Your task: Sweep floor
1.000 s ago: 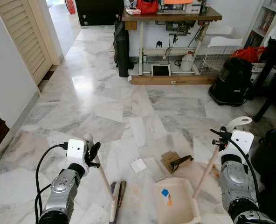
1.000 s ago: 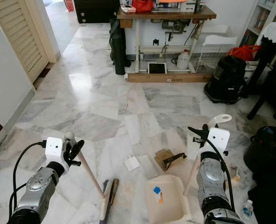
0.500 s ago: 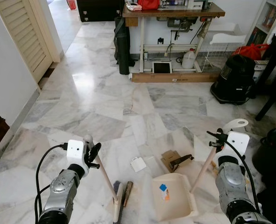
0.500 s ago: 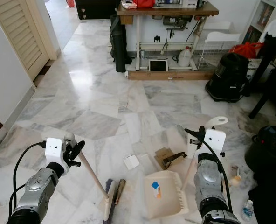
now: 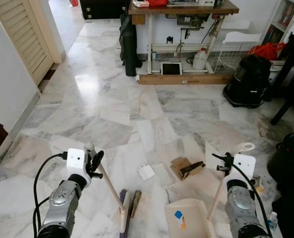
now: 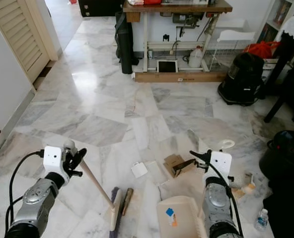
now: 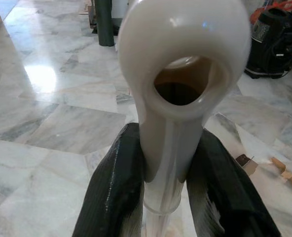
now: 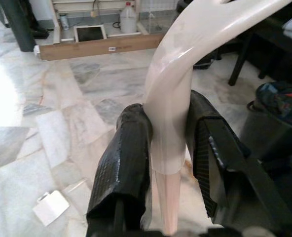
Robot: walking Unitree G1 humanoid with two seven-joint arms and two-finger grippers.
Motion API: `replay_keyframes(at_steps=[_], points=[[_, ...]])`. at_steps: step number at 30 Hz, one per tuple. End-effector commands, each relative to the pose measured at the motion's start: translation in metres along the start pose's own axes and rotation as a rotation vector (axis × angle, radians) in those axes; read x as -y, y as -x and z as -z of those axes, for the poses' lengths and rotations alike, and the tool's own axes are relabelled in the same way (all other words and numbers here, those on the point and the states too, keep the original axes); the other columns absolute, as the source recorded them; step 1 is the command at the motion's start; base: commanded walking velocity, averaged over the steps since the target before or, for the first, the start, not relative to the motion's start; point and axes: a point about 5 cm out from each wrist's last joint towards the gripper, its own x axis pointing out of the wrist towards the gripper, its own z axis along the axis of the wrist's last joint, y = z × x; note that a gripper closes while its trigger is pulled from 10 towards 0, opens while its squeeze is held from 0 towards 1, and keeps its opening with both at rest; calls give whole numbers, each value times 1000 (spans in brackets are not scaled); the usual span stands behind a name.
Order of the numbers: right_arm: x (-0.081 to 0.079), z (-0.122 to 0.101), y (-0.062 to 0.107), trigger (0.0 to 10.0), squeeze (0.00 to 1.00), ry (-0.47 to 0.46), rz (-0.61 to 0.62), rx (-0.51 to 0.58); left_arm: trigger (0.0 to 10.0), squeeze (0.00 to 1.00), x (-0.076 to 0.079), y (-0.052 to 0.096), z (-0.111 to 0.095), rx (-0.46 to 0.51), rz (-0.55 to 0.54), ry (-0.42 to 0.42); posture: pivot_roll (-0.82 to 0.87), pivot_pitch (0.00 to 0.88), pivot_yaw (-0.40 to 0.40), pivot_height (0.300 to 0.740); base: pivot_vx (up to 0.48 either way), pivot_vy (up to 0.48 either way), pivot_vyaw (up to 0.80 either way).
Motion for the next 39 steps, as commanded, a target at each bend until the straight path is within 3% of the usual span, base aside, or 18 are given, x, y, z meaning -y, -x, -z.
replay_keyframes(at_steps=[1,11,21,27,30,39], points=[[-5,6,3,10000,0,0,-15,-29,10000,0,-8,5,4,-24,-24,-10,9,86,17,740,0,0,0],[-6,7,3,10000,0,-9,0,-37,10000,0,0,0,5,-44,53,13,13,83,26,740,0,0,0],[-5,5,2,10000,0,-15,33,-29,10000,0,20,-3,0,-57,253,95,21,74,38,740,0,0,0],[-5,4,1,10000,0,-18,46,-29,10000,0,24,-4,-3,-57,315,131,27,72,41,740,0,0,0],[-5,3,0,10000,0,-28,62,-32,10000,0,29,-3,-9,-56,391,185,32,71,42,740,0,0,0],[-6,1,-1,10000,0,-42,69,-32,10000,0,27,-5,-20,-11,414,253,39,64,44,740,0,0,0]])
